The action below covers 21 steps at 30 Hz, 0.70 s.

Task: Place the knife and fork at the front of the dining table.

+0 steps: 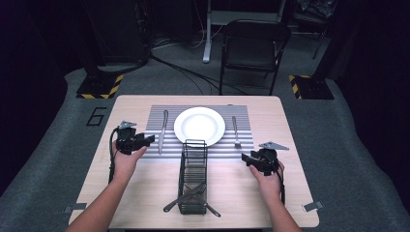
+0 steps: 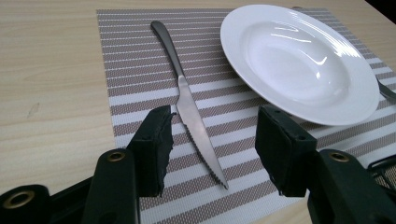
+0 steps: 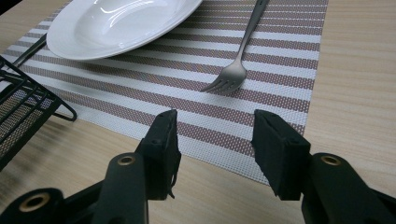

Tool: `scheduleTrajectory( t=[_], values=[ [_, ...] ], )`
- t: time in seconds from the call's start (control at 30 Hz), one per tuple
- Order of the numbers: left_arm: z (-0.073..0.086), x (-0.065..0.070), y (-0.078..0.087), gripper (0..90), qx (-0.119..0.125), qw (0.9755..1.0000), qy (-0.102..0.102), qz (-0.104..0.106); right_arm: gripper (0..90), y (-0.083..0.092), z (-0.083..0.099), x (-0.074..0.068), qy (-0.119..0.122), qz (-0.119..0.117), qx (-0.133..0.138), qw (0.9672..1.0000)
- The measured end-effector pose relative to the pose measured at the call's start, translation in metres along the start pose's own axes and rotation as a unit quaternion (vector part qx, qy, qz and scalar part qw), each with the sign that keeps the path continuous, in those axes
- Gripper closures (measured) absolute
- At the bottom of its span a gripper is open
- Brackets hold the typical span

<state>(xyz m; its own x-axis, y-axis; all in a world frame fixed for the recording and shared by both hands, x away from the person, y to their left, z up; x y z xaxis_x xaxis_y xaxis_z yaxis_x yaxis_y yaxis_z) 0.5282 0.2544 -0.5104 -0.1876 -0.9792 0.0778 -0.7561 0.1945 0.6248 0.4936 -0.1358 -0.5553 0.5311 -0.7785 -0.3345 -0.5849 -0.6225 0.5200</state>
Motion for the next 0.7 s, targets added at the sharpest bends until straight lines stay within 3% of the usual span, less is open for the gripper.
scheduleTrajectory(
  t=[0.2, 0.33, 0.43, 0.7],
  values=[
    [0.015, 0.001, 0.012, 45.2, 0.005, 0.9998, -0.014, 0.012, 50.5, 0.001, 0.000, -0.001, -0.001, 0.000, 0.000, 1.0000],
    [0.032, 0.003, 0.018, 45.1, 0.003, 0.9992, -0.035, 0.021, 50.5, 0.002, 0.000, -0.001, 0.003, 0.001, 0.000, 1.0000],
    [0.041, 0.005, 0.021, 44.8, 0.005, 0.9989, -0.033, 0.032, 50.5, 0.002, 0.000, -0.001, 0.003, 0.002, 0.000, 1.0000],
    [0.070, -0.001, 0.023, 43.4, -0.010, 0.9985, -0.046, 0.028, 49.6, 0.002, 0.003, -0.003, 0.000, 0.006, -0.002, 1.0000]
  ],
)
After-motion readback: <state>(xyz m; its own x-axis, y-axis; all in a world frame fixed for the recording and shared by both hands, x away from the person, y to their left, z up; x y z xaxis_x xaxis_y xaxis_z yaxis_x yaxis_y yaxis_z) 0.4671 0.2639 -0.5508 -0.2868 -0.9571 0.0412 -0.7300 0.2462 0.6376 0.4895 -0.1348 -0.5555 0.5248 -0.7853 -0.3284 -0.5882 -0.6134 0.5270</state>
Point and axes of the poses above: each handheld gripper's, and its own axes: y roughly backward along the jaws, z roughly out of its underside, x roughly to its right, the point moved 10 cm from there along -y, roughly forward along the jaws, and after that the axes turned 12 degrees about -z, right-handed, at the moved point
